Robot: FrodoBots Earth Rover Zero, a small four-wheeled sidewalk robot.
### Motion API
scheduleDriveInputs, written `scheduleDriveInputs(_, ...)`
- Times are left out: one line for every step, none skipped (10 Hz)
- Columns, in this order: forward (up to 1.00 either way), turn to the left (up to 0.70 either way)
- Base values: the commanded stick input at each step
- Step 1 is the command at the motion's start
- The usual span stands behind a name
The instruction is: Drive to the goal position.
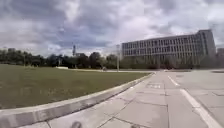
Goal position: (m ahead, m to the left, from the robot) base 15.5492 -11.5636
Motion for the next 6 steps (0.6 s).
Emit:
scheduleDriveInputs(0.70, -0.31)
scheduleDriveInputs(0.70, -0.31)
scheduleDriveInputs(0.70, -0.31)
scheduleDriveInputs(0.70, -0.31)
scheduleDriveInputs(0.70, -0.31)
scheduleDriveInputs(0.70, -0.31)
